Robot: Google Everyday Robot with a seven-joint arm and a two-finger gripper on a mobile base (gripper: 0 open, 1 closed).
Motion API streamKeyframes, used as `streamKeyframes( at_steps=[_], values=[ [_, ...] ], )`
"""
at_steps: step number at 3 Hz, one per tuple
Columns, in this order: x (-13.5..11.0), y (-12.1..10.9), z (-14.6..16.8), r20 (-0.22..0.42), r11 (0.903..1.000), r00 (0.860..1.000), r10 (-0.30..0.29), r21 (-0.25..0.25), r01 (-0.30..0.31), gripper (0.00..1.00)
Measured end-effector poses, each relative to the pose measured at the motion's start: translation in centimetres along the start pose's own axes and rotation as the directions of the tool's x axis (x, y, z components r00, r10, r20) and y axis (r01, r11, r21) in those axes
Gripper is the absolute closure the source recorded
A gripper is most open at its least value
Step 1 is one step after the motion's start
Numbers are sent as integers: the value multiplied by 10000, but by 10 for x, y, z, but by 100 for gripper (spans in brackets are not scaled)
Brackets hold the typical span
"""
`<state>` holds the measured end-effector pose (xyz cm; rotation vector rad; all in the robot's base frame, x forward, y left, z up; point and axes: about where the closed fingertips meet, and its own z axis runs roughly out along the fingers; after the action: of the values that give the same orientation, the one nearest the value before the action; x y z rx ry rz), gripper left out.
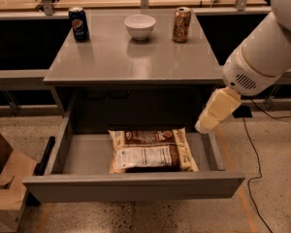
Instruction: Pick brown chip bag from top drawer and place on counter
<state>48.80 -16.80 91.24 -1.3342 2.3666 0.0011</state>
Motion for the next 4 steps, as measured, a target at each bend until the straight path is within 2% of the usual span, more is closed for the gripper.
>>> streamKeyframes(
  at_steps=[1,2,3,4],
  values=[
    [-11,10,42,582,9989,9976,380,-279,-364,0],
    [-17,7,45,826,9993,9959,375,-92,-369,0],
    [-11,9,49,929,9969,9929,749,-314,-723,0],
    [-28,16,83,1220,9906,9843,1277,-649,-1205,0]
  ],
)
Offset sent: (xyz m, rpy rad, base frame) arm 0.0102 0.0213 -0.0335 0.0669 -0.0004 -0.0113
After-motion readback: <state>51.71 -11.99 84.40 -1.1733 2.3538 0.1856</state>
